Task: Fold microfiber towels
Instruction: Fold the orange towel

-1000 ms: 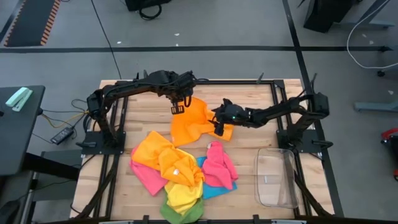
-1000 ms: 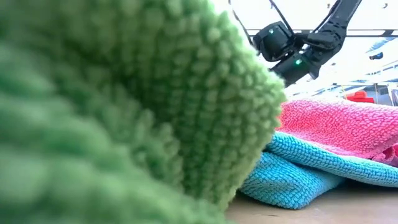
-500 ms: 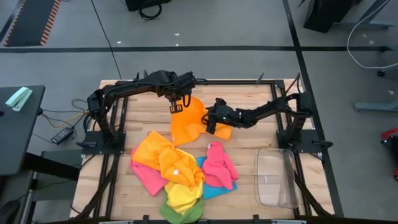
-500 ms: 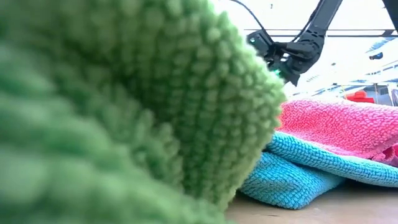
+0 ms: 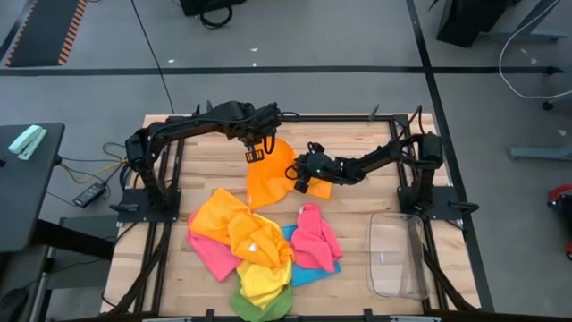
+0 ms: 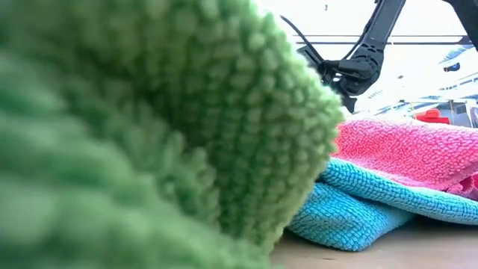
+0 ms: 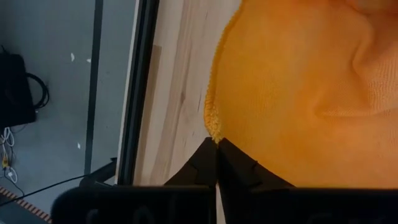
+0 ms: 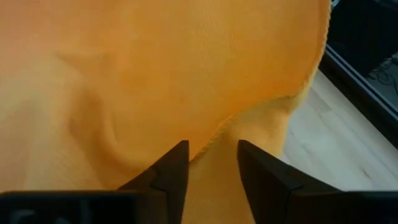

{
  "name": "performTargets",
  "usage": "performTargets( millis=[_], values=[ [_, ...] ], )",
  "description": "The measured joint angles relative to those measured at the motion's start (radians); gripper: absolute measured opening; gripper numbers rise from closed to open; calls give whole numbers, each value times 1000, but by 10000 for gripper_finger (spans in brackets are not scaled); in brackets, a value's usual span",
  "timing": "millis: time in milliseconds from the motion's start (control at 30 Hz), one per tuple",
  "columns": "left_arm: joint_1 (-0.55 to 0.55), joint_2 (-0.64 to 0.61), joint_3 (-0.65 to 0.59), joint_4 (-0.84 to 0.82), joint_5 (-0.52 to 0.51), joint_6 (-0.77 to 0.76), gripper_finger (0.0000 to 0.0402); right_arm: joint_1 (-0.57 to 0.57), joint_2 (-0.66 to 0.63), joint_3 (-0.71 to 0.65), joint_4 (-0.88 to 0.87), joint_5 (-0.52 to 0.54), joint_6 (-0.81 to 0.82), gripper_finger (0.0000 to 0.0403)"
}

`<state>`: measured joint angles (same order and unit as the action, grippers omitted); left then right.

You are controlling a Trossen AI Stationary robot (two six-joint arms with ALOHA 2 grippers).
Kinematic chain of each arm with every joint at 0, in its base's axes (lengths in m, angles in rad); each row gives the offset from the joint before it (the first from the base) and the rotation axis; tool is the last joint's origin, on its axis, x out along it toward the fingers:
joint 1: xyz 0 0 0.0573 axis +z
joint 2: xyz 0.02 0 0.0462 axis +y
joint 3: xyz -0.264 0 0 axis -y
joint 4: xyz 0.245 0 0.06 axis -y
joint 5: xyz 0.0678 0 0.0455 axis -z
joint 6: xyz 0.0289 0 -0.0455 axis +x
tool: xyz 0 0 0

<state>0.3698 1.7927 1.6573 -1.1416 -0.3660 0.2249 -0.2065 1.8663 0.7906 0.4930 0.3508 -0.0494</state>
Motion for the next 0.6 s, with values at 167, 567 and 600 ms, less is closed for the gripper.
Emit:
performTargets(
  millis=[167, 567, 600],
  values=[
    [1, 0, 0, 4, 0, 16, 22, -18, -11, 0, -47, 0, -23, 61],
    [19, 1, -15, 42, 18, 50, 11, -29, -224, -1, -309, 1, -91, 5],
    [18, 1, -15, 44, 21, 57, 16, -27, -246, -1, -326, 1, -96, 5]
  ],
)
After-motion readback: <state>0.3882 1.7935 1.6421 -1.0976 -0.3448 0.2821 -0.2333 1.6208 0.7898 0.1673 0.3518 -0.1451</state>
